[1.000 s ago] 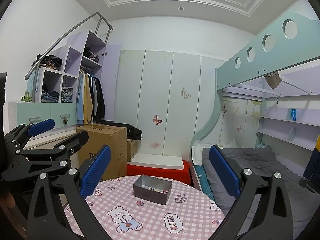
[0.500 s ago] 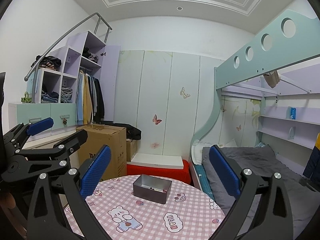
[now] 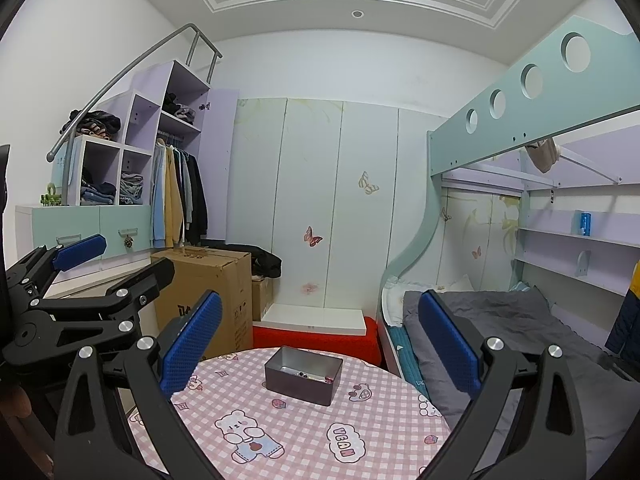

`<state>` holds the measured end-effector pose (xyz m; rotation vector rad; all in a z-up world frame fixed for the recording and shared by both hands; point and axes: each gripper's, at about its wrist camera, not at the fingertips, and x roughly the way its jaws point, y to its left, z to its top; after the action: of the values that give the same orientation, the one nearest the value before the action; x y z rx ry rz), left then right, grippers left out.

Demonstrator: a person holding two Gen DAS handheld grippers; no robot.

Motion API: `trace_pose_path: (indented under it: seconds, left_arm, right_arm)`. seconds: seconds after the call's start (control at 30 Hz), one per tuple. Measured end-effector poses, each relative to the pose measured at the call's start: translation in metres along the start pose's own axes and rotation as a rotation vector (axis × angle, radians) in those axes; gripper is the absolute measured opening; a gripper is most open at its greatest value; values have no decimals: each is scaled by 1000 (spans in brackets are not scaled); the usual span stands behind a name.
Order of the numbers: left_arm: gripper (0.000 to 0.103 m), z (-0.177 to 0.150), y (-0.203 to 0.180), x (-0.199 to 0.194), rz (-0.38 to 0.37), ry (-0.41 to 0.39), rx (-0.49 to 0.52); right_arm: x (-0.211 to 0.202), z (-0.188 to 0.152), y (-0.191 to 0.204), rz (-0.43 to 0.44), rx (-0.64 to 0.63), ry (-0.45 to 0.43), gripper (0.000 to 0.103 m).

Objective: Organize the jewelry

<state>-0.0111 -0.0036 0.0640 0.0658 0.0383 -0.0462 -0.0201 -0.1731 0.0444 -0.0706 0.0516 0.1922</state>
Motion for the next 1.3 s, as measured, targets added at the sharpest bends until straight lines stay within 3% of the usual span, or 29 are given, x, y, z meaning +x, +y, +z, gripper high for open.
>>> trace_pose_path:
  seconds: [1.3]
  left_arm:
    - [95, -5, 8, 3, 2, 9, 1]
  right_arm:
    - [3, -5, 1, 0, 9, 18, 95]
